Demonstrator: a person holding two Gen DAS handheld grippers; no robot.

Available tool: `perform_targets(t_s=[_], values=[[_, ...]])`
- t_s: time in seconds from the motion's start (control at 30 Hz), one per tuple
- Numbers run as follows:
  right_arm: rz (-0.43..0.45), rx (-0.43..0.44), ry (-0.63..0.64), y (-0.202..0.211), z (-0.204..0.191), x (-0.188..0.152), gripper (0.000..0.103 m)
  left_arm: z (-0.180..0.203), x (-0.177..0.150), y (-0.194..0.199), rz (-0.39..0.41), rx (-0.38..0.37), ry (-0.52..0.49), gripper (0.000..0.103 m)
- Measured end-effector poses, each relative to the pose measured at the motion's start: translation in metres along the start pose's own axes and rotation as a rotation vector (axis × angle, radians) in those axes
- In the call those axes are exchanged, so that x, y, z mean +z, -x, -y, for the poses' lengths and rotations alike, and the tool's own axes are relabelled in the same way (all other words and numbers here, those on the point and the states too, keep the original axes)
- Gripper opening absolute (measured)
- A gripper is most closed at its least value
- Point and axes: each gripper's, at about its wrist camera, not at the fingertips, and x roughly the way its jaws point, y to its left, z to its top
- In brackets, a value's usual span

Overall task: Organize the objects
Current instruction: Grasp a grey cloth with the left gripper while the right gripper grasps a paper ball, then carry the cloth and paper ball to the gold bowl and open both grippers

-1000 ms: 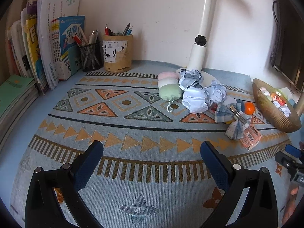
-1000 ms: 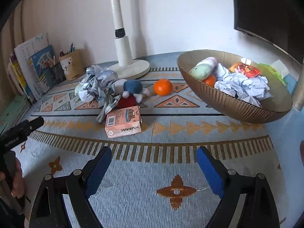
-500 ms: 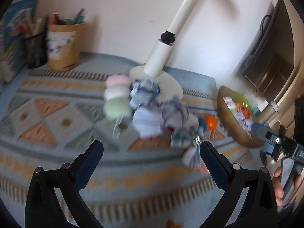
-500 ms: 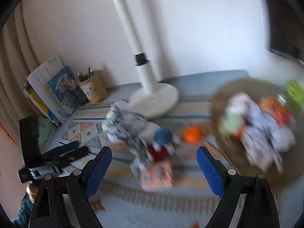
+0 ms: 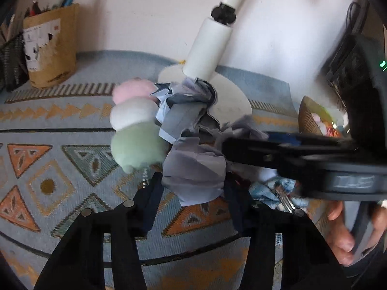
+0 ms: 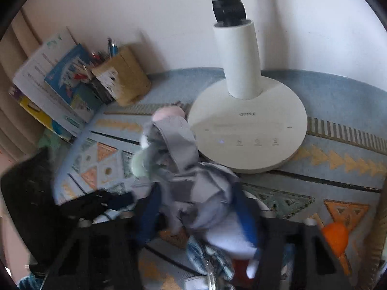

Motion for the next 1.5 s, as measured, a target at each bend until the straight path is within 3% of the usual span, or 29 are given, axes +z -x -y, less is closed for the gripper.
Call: perform_targets(t_s=[0.1,0.2,0.33,0.57,0.67,0.77,0.8,0.83,0.9,1.0,1.17,1.2,1.23,1.27,1.47,1.5], values=[[0.062,0.027,-0.036,0.014,0.007,-0.002,0.026,-0.005,-0.003,0.008,0.019,-0.018,0.016,0.046],[0.157,0.052,-0.057,0.052,0.009,-0.005,0.027,-0.010,-0.010,0.025,0.034,-0.053,0.041,0.046],[0.183,0.038,-0.026,0.086,-0.007,-0.018,0.027,-0.005,-0.029,0.057,0.067,-0.054,0.024,0.046],[0.066,0.041,0.004,0.099,-0.050,-0.115,0.027,-0.020,-0.092,0.110,0.099,0.169,-0.015,0.046],[0.035,0.007,0.001,0.086,-0.056,-0.151,0.033,-0.031,-0.107,0.117,0.113,0.187,0.013,0.046],[0.001,0.023,-0.058,0.081,-0.048,-0.163,0.043,-0.034,-0.109,0.118,0.141,0.217,0.012,0.046],[0.014,0.028,-0.070,0.086,-0.046,-0.168,0.053,-0.032,-0.109,0.120,0.156,0.215,0.007,0.047],[0.025,0.028,-0.074,0.089,-0.046,-0.171,0.071,-0.033,-0.111,0.120,0.159,0.215,0.004,0.047],[0.063,0.041,-0.085,0.098,-0.047,-0.180,0.089,-0.031,-0.112,0.121,0.155,0.216,0.001,0.047],[0.107,0.064,-0.097,0.101,-0.055,-0.189,0.096,-0.029,-0.112,0.122,0.162,0.220,-0.006,0.048],[0.117,-0.047,-0.080,0.084,-0.068,-0.192,0.096,-0.028,-0.112,0.123,0.166,0.217,-0.007,0.048],[0.125,-0.082,-0.072,0.082,-0.069,-0.192,0.089,-0.028,-0.112,0.123,0.166,0.218,-0.007,0.048],[0.125,-0.136,-0.061,0.078,-0.071,-0.191,0.063,-0.028,-0.112,0.123,0.167,0.222,-0.008,0.048],[0.113,-0.161,-0.044,0.075,-0.071,-0.190,0.060,-0.027,-0.112,0.123,0.168,0.225,-0.011,0.048],[0.175,-0.152,-0.049,0.102,-0.054,-0.193,0.057,-0.011,-0.113,0.123,0.169,0.268,-0.069,0.047],[0.195,-0.142,-0.065,0.114,-0.047,-0.193,0.057,-0.006,-0.111,0.125,0.176,0.249,-0.068,0.047]])
